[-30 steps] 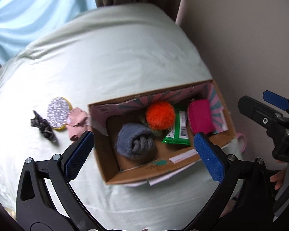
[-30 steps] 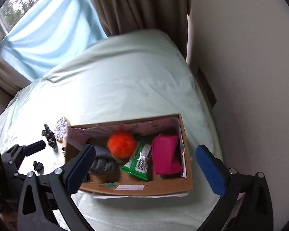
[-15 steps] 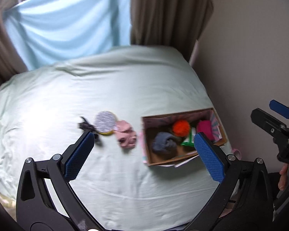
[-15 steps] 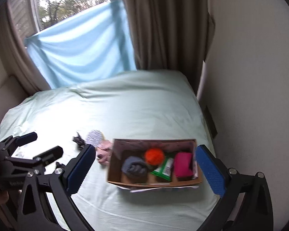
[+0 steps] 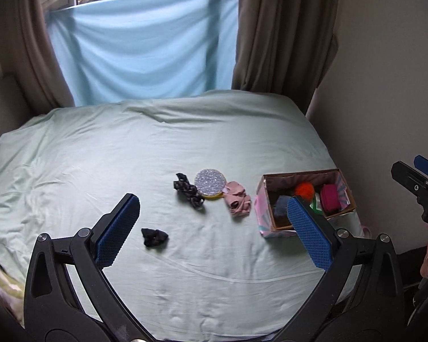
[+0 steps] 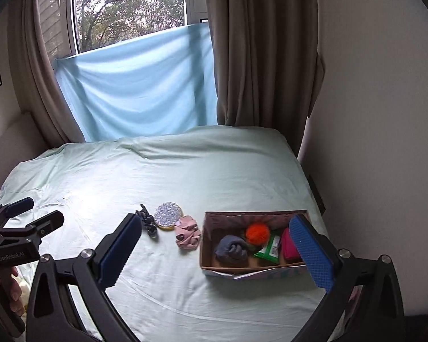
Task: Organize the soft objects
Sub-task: 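Withdraw both tools from the box toward the black scrunchie, then grasp black scrunchie with left tool while right tool grasps black patterned scarf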
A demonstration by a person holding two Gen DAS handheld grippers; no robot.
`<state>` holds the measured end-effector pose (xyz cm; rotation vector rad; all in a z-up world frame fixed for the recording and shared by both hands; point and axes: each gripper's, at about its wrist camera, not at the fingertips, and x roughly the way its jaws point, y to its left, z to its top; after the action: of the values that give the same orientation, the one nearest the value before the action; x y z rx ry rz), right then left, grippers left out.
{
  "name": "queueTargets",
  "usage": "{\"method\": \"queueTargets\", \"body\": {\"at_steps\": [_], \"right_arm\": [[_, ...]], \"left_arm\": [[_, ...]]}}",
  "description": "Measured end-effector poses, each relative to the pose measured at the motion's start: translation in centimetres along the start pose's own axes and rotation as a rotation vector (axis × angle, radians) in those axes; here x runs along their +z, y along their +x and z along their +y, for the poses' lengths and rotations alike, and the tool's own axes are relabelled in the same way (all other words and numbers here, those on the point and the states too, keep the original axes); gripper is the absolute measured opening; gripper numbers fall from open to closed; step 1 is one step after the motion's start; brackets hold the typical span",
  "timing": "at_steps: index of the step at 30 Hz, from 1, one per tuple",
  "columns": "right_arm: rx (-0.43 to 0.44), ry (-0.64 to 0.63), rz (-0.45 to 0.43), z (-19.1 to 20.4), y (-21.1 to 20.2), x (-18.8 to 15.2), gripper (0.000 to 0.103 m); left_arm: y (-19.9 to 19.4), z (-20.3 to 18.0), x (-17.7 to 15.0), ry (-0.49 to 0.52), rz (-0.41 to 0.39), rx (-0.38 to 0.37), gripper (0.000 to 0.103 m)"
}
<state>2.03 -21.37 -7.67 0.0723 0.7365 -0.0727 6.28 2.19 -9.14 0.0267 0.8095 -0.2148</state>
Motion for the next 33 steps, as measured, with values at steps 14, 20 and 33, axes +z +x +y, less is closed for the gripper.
{"method": "queueTargets", "body": {"at_steps": [14,20,33], "right_arm": [[0.056,-0.016,-0.023,7.4,4.8,-1.7,0.103],[0.097,-0.04,-0.018,11.7,11.5,-3.6,0.103],[0.159,-0.153,0.033,18.8,30.3,-11.1,0.103]], "left_arm": [[4.0,9.5,-4.1,-0.012,-0.014,0.036,0.103],[11.3,13.4,-7.9,-0.013,0.035,0.027,0.102],[28.9,17.3,-17.7,0.028,0.133,-0.007,0.094]]}}
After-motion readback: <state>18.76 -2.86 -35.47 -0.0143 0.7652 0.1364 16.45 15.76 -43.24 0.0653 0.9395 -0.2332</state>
